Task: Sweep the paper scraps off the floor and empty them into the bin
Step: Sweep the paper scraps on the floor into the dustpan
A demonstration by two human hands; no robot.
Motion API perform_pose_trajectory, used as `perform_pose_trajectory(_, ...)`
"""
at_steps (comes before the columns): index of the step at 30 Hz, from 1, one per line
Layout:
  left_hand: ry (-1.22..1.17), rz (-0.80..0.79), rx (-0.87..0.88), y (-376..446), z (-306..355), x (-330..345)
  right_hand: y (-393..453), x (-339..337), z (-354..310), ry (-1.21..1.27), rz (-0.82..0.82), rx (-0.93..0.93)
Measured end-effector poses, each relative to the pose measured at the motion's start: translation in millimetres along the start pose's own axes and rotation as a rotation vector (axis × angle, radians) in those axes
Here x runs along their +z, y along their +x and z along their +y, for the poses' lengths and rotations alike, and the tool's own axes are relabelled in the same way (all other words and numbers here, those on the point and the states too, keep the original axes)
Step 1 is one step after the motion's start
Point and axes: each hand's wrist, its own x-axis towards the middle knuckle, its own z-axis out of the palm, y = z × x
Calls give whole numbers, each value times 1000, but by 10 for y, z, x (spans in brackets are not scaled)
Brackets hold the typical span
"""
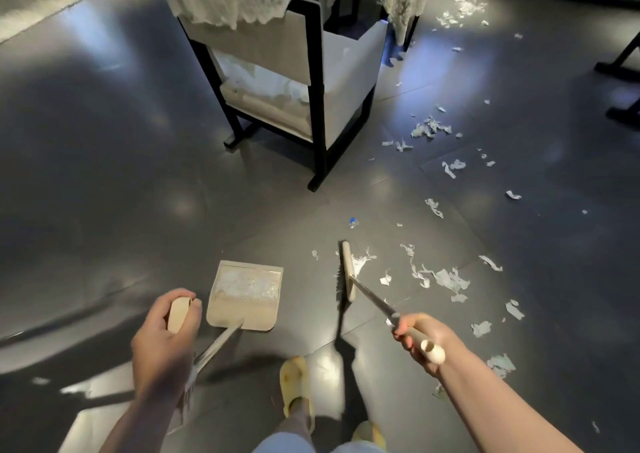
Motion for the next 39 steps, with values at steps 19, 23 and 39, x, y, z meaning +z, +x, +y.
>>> perform_pose_trajectory(19,15,-86,1,1443,343,371,230,344,-647,346,-115,13)
perform_pose_trajectory(23,81,-172,71,1423,436,525,129,330,-614,302,16,-23)
perform_pose_trajectory(39,94,-132,79,1392,790,1076,424,23,-1258,544,-188,-37)
